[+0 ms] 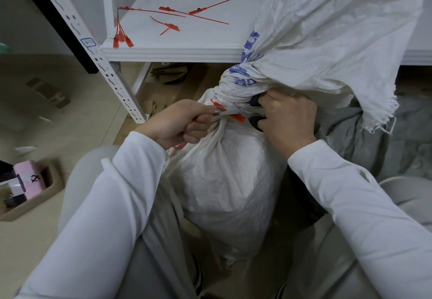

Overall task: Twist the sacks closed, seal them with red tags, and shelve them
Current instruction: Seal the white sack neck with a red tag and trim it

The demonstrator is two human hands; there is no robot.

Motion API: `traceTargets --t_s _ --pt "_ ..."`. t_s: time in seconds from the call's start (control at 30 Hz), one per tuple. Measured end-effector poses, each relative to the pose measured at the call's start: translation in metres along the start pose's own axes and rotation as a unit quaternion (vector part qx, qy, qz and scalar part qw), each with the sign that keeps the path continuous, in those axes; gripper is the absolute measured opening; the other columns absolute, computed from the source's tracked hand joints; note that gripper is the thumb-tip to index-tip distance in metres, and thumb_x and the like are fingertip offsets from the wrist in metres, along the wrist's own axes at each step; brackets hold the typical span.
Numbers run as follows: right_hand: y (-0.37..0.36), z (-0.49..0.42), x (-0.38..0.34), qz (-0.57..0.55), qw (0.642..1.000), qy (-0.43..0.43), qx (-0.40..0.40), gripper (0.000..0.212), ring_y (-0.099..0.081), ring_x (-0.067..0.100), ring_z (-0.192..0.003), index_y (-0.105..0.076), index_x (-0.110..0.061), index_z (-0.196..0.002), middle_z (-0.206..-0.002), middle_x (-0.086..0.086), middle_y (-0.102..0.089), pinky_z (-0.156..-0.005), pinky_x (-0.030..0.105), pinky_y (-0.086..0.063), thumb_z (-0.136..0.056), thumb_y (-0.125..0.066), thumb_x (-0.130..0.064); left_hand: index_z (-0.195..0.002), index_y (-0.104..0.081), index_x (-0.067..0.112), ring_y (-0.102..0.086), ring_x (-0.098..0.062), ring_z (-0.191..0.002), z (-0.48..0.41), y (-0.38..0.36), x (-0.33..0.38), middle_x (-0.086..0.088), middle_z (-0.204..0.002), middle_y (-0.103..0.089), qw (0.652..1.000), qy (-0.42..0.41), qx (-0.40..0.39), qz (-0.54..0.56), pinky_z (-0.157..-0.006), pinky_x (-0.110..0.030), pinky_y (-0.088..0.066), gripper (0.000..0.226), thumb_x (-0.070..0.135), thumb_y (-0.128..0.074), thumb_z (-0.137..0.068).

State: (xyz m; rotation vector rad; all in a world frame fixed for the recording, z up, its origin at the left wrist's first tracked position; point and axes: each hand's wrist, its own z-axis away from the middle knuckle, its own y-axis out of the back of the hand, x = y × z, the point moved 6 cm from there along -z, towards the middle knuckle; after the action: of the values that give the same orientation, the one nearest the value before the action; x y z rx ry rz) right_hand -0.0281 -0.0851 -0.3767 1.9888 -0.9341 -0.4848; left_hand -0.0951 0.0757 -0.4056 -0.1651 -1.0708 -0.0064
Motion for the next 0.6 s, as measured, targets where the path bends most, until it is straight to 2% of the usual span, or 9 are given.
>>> traceTargets --t_s 0.17,0.27,0.37,0.6 --pt "-0.001 0.0 0.001 0.03 1.0 0.003 0.0 0.032 -0.052 0.024 -0.04 -0.073 -0.02 -0.068 -0.065 -0.001 -0.063 -0.049 0.019 -0.028 -0.044 -0.087 -0.036 -0.05 -0.037 0.02 -0.018 -0.004 -0.036 0.001 -0.004 0.001 0.007 -0.039 -0.025 1.0 0.003 -0.013 0.002 -0.039 -0.018 -0.007 0.05 0.025 -0.04 -0.1" --pt "0.0 0.002 -0.004 0.035 0.999 0.015 0.034 0.03 -0.057 0.024 -0.05 -0.07 -0.02 -0.07 -0.069 -0.001 -0.063 -0.05 0.022 -0.034 -0.047 -0.083 -0.035 -0.047 -0.04 0.022 -0.018 -0.004 -0.036 0.0 -0.017 -0.005 0.007 -0.038 -0.025 0.998 0.011 -0.046 -0.036 -0.038 -0.018 -0.007 0.054 0.023 -0.036 -0.1" --pt "0.0 0.003 -0.013 0.049 0.997 0.022 0.049 0.032 -0.059 0.024 -0.058 -0.068 -0.019 -0.069 -0.071 0.0 -0.062 -0.053 0.023 -0.036 -0.043 -0.08 -0.033 -0.053 -0.036 0.017 -0.02 -0.004 -0.036 -0.003 -0.029 -0.011 0.006 -0.039 -0.026 0.995 0.01 -0.067 -0.068 -0.036 -0.016 -0.01 0.048 0.02 -0.035 -0.101" --pt "-0.001 0.005 -0.021 0.083 0.996 0.009 0.042 0.036 -0.057 0.026 -0.061 -0.063 -0.015 -0.07 -0.073 0.003 -0.061 -0.056 0.024 -0.026 -0.039 -0.078 -0.026 -0.048 -0.038 0.019 -0.021 -0.004 -0.036 -0.007 -0.036 -0.015 0.005 -0.039 -0.027 0.994 0.026 -0.076 -0.068 -0.033 -0.012 -0.016 0.055 0.02 -0.034 -0.103"
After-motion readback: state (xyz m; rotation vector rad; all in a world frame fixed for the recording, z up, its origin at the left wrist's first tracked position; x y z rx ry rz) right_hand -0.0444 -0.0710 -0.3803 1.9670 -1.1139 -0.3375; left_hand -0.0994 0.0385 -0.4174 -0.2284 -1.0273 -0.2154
